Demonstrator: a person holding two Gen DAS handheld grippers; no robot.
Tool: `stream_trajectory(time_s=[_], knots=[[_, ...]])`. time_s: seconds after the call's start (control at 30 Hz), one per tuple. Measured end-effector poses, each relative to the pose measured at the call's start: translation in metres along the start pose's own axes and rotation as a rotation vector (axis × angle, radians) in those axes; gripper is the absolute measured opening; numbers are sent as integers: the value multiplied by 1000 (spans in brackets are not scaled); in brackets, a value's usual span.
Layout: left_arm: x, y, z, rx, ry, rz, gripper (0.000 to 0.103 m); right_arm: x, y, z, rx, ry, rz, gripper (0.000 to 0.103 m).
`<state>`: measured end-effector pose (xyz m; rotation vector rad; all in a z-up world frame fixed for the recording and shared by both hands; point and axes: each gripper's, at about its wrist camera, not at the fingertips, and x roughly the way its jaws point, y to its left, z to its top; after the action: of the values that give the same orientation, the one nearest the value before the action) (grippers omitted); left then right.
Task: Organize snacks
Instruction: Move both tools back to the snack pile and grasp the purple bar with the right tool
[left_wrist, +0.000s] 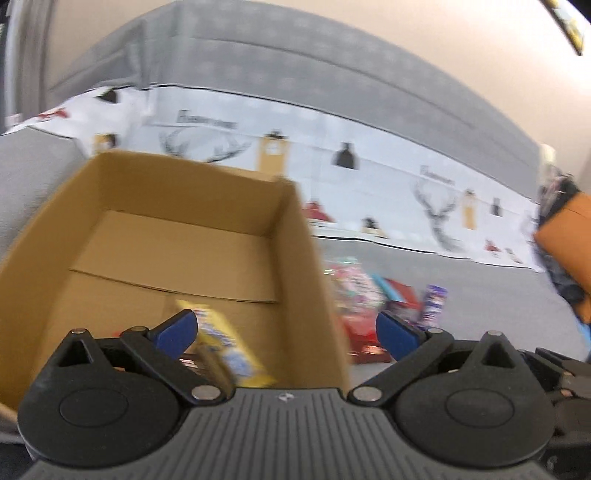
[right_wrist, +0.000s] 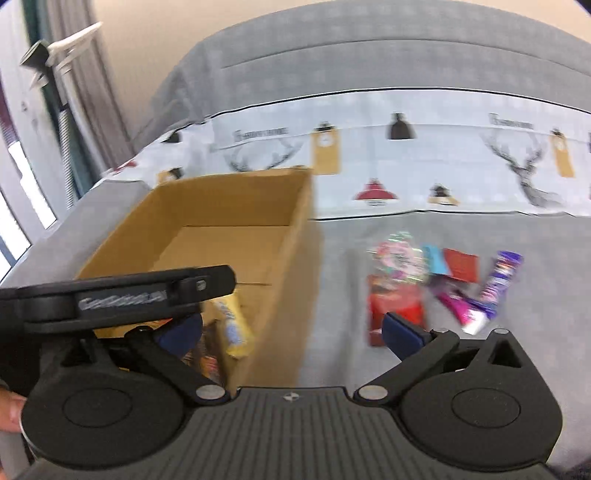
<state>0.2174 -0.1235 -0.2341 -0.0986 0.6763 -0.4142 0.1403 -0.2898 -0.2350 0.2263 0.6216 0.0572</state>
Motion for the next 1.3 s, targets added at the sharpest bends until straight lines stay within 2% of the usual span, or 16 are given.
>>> stream_trajectory(time_s=[0.1,0.27,0.37,0.43,0.5,0.6,0.67,0.73,0.77,0.83,0.93,1.03,1.1,1.17,1.23,1.3], knots=[[-1,-22,-10,11,-7,6,103,-17,-27,-14,16,-50,-36,103],[-4,-58,-23,106,-5,5,103,-27,-67,-35,69,-80,6,103],[-7,-73,-22,68,-25,-56,103,-32,-88,-46,112,-107,10,103],[0,-87,-18,56,-6,-54,103,-34,-103,-47,127,-124,-14,103],[15,-104,-16,86,9,-57,103,-36,-119,-44,130,-132,-27,102],[39,-126,-16,138,27,-42,102,-34,-142,-33,89,-151,-22,95],[56,-136,-14,162,36,-51,91,-28,-155,-28,26,-147,-39,92],[76,-144,-12,186,66,-69,58,-20,-172,-25,2,-145,-22,84],[87,-148,-10,191,78,-67,55,-14,-183,-25,12,-141,-10,82],[107,-153,-7,192,84,-64,50,0,-204,-24,54,-131,-11,76],[138,-154,0,172,101,-52,50,29,-230,-20,156,-67,-34,64],[169,-156,7,147,133,-49,50,56,-242,-9,212,-7,-50,57],[188,-156,11,119,170,-68,50,70,-243,3,152,-7,-33,57],[204,-155,16,89,200,-84,50,84,-248,11,110,-22,-61,57],[220,-155,19,82,222,-77,49,104,-261,13,165,13,-90,57],[237,-153,20,72,257,-64,39,120,-274,7,281,58,-91,57]])
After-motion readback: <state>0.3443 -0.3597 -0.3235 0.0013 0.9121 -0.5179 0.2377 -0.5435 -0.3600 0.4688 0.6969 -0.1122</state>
